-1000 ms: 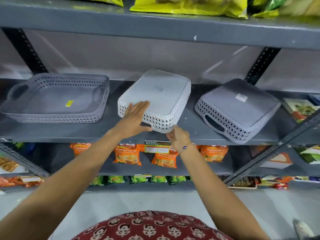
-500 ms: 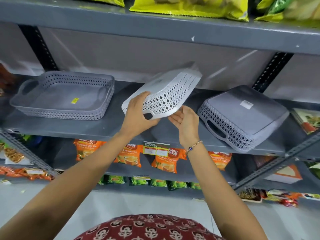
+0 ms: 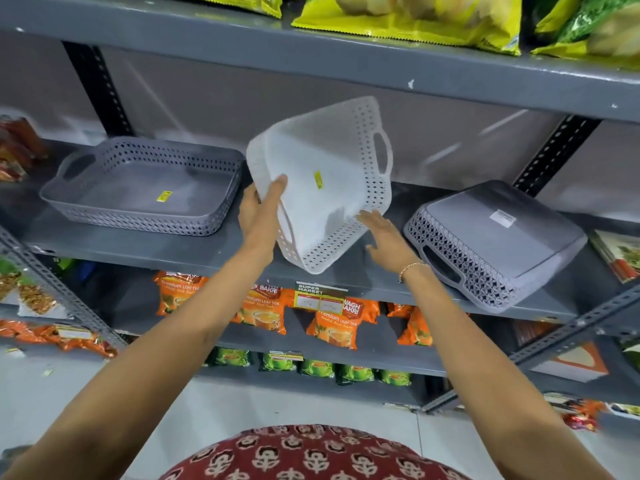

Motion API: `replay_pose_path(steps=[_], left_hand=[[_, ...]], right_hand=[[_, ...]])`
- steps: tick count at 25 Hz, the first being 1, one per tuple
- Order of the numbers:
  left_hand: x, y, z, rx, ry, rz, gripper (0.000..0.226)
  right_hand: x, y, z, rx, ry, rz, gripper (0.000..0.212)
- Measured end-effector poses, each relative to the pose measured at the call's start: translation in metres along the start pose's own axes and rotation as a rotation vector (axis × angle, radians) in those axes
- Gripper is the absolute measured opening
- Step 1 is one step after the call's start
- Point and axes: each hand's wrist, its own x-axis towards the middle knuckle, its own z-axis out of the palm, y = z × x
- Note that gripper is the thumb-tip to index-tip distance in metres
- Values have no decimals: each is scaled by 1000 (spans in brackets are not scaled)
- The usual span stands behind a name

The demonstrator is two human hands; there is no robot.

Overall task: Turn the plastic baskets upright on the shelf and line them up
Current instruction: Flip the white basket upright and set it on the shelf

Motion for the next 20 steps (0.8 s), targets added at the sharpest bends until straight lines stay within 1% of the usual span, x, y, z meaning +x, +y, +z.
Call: replay_pose_path(steps=[2,4,7,10,11,13,14,15,17,18,20], left_hand=[[19,-6,-5,-60,27,-204,45],[37,-14,-8,-40,-14,-309,44],[56,-21,-9,43,-28,-348,54],[80,-28,-12,201,-12,-377,63],[93,-35,-14,219,-18,-391,66],[86,-24,-12,213,-43,-442,71],[74,-13,-8,210,-43,-422,71],[64,-6,-4,253,-58,-359,69],[46,0,9,463,-147,-176,67],[34,2,16,577,-245,-107,66],[16,-3,35,869,-533,-11,61]], right_hand=[[7,7,0,-99,-70,-12,45],[11,10,-1,-114,-35,-22,32],[15,10,-7,-158,60,-45,25],[25,5,-12,-216,45,-73,24],[28,3,-12,-240,40,-80,23],[33,3,-12,-284,16,-81,21],[34,3,-12,-295,1,-73,21],[35,3,-12,-300,-9,-62,21],[36,0,-14,-305,-10,-49,21],[37,-2,-14,-310,-8,-47,21],[35,-4,-15,-328,-12,-38,20]])
